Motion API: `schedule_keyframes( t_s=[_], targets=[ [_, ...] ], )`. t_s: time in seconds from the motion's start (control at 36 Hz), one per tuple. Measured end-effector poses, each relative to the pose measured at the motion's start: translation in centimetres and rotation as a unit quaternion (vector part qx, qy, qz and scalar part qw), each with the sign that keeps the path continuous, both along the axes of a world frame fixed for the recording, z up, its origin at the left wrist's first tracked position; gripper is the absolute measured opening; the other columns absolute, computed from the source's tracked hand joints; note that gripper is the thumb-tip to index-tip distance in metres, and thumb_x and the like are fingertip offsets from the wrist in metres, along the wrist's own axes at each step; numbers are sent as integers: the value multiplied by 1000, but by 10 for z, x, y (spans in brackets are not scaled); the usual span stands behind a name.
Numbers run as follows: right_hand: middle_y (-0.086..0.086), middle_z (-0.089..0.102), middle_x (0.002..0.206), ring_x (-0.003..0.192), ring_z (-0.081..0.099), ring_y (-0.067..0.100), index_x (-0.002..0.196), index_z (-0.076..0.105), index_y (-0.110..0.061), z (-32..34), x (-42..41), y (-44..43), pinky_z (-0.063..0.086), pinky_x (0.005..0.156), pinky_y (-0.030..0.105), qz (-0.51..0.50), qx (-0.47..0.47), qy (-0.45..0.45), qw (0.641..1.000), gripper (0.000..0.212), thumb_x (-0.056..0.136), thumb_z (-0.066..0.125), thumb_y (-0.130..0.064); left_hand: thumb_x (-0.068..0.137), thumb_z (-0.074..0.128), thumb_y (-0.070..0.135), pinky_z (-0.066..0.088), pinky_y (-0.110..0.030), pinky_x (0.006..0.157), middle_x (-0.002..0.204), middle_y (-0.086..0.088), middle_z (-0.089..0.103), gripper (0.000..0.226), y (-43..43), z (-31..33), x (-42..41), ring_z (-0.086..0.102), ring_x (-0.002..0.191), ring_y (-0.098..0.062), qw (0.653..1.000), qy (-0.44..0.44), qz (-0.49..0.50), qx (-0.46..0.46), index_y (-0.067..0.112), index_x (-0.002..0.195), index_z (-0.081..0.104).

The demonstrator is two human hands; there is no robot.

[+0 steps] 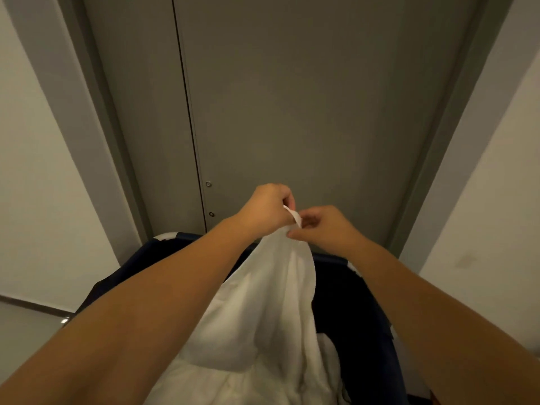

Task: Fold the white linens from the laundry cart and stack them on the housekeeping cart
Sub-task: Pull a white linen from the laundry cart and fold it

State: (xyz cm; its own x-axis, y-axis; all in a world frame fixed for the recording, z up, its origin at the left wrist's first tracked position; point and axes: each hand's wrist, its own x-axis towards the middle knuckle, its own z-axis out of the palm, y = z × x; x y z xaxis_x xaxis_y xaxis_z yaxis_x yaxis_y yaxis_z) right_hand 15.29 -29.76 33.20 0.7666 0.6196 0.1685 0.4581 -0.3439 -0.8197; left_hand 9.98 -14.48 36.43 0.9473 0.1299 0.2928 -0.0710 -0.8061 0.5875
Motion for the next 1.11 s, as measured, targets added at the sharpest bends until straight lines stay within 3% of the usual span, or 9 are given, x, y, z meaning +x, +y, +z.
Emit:
schedule_keyframes(
  t_s=[0.06,0.14,0.28,0.39,0.56,0.64,0.75,0.92,1.11],
  targets=[
    [1,67,70,62,58,5,81,71,-13,-3,-2,5,43,61,17,-39,0,-43,998,2,82,72,-14,69,79,15,38,-16,47,71,6,58,20,0,-4,1,53,62,-10,1000,-10,-5,-12,18,75,59],
    [-6,54,63,55,44,3,76,64,-16,-7,0,8,34,49,11,-72,3,-71,995,15,88,61,-7,72,80,14,39,-14,49,73,4,61,27,8,-12,-1,52,60,-8,995,-31,-26,-95,22,78,55],
    [-1,61,80,68,52,7,89,65,-12,3,6,3,41,59,20,-101,35,-64,992,16,93,50,-9,83,72,12,45,-10,65,89,4,63,20,26,-38,-6,57,75,-8,991,10,-43,-129,18,99,60],
    [-3,59,83,72,53,9,86,60,-22,22,13,-3,44,64,23,-132,111,-18,985,22,98,44,-13,90,65,28,49,-22,82,101,8,66,14,29,-73,-2,63,95,-11,985,110,-52,-126,22,103,65],
    [1,60,83,79,55,18,79,62,-24,43,21,-23,45,74,37,-116,188,30,975,26,96,48,-9,87,69,34,38,-34,108,139,14,39,75,16,-95,9,40,129,-7,969,116,-66,-208,24,148,27],
    [0,60,82,81,55,20,73,64,-27,52,20,-36,45,73,38,-113,198,20,974,36,95,46,-5,92,62,33,44,-24,92,126,13,53,51,1,-90,16,53,113,-7,968,113,-91,-203,24,139,43],
    [-3,58,81,79,52,18,72,62,-30,62,20,-55,43,71,35,-132,183,-24,974,41,95,41,-4,98,52,31,42,-18,63,91,4,61,17,-12,-93,29,59,83,-13,983,77,-58,-159,18,100,63],
    [-1,56,80,75,50,16,70,58,-25,62,30,-94,41,63,27,-218,199,-34,955,37,92,41,-1,94,58,36,42,-26,63,72,5,59,27,5,-102,29,55,67,-10,979,122,-78,-146,21,72,60],
    [0,63,79,69,57,14,82,67,-21,73,25,-125,46,62,26,-197,134,-46,970,11,92,62,-19,96,54,37,41,-24,61,71,5,59,32,16,-137,5,54,64,-7,978,144,-46,-146,15,75,62]
  ],
)
